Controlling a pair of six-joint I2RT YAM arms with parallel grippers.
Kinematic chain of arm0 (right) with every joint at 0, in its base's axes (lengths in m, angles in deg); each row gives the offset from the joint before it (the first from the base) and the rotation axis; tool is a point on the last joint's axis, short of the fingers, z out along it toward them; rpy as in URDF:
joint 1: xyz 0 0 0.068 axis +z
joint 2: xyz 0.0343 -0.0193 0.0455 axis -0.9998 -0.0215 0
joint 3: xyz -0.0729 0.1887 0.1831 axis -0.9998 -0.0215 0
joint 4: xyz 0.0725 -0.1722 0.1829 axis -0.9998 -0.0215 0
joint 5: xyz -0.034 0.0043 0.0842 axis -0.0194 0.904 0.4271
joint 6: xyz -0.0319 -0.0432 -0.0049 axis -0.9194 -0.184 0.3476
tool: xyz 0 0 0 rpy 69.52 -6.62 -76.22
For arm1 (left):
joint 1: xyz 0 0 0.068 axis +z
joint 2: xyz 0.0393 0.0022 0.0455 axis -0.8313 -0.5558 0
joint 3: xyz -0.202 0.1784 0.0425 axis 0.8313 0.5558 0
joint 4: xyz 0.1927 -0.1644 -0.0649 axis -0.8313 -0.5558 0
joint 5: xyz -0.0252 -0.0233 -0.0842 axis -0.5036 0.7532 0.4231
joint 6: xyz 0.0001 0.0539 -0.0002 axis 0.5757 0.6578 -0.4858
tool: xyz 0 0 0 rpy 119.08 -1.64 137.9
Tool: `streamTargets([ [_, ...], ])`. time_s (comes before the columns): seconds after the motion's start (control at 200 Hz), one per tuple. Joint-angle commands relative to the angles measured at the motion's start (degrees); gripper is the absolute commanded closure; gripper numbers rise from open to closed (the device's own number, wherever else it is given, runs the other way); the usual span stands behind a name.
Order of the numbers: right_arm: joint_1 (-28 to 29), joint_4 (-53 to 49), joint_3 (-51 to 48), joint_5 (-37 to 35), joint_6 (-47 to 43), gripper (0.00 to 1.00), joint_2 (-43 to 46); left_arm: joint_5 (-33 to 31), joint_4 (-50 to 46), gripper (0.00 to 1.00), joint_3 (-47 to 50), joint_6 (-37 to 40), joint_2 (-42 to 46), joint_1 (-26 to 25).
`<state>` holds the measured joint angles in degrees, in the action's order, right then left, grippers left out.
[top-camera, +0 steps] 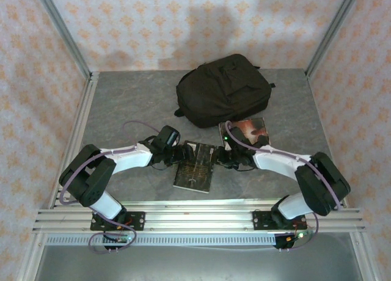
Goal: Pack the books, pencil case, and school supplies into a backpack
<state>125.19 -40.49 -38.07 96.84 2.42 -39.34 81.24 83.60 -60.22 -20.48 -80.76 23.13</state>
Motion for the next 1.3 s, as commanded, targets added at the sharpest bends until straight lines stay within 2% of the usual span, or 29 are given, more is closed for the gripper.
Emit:
streamTargets([
  [0.0, 1.6, 6.1, -1.3, 2.4, 2.5, 0.71, -3.4, 4.8, 2.2, 0.30, 0.6, -0.3, -2.7, -1.0],
  [0.205, 3.0, 8.9, -1.0, 1.8, 3.4, 0.73, -8.9, 6.2, 3.0, 0.31, 0.7, -0.5, -2.0, -1.0],
  [0.37, 3.0, 8.0, -0.3, -1.2, 2.0, 0.76, -10.8, 9.6, 5.4, 0.33, 1.2, -1.6, 0.1, -1.0],
  [0.47, 2.9, 7.3, 0.5, -2.2, 1.5, 0.78, -11.4, 11.9, 6.9, 0.39, 1.6, -2.2, 2.5, -1.2],
  [0.661, 2.6, 6.4, 1.4, -2.8, 0.8, 0.79, -11.9, 12.6, 6.5, 0.59, 2.1, -2.1, 7.2, -1.4],
  [0.741, 2.4, 6.2, 1.3, -2.9, 0.6, 0.79, -11.7, 12.7, 6.7, 0.64, 2.6, -2.1, 8.4, -1.5],
  [1.161, 1.1, 6.6, -0.4, -2.6, 0.6, 0.79, -11.2, 13.2, 10.9, 0.64, 5.1, -4.7, 15.1, -1.4],
  [1.296, 0.9, 6.3, -0.3, -2.4, 0.6, 0.79, -10.4, 11.5, 9.2, 0.63, 5.5, -4.3, 16.4, -1.4],
])
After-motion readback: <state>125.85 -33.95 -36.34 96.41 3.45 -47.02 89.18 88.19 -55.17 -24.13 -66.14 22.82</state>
